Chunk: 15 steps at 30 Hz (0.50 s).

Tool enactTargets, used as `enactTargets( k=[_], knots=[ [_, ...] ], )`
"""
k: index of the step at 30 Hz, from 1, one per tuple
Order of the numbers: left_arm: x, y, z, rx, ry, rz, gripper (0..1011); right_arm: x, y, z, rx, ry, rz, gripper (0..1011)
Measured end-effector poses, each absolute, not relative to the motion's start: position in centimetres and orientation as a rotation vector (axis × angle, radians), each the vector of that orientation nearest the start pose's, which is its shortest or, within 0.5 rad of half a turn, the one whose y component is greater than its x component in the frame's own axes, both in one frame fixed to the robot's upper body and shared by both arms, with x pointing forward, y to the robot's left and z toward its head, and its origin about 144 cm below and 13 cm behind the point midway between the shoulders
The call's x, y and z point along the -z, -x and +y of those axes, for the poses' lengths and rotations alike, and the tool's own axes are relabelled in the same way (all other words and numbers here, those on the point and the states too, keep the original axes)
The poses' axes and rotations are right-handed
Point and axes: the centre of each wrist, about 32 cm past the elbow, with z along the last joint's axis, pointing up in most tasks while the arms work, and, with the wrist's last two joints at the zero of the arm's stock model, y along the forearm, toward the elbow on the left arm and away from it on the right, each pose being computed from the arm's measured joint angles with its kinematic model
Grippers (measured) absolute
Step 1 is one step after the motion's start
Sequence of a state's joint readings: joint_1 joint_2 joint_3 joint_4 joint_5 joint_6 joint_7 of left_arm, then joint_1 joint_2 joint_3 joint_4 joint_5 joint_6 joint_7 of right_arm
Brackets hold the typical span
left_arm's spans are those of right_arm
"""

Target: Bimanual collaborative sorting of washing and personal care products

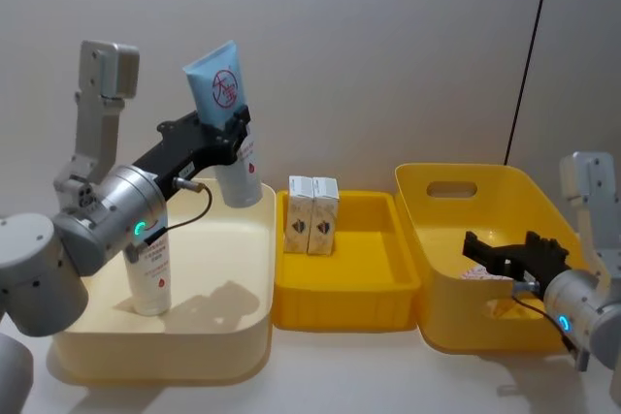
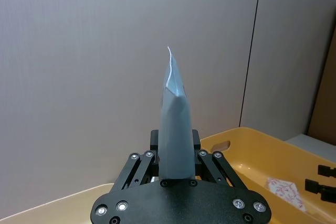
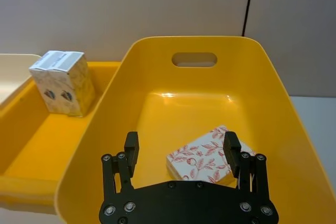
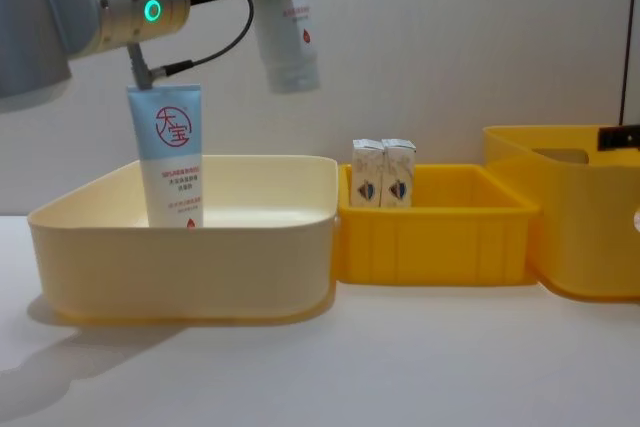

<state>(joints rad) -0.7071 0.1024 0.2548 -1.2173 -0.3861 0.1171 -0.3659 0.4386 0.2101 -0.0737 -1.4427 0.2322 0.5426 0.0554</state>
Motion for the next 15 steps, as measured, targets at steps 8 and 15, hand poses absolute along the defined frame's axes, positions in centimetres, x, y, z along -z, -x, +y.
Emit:
enactTargets(
  k=[8, 15],
  knots=[
    [-131.9, -63.1, 19.6, -0.942, 0.254, -0.041, 290, -127.2, -56.6, -27.2, 1.379, 0.164, 0.139, 1001],
    [-131.6, -63.9, 19.6, -0.924, 0.258, -0.004, 291, -127.6, -56.4, -26.8, 1.291, 0.143, 0.086, 1001]
  ],
)
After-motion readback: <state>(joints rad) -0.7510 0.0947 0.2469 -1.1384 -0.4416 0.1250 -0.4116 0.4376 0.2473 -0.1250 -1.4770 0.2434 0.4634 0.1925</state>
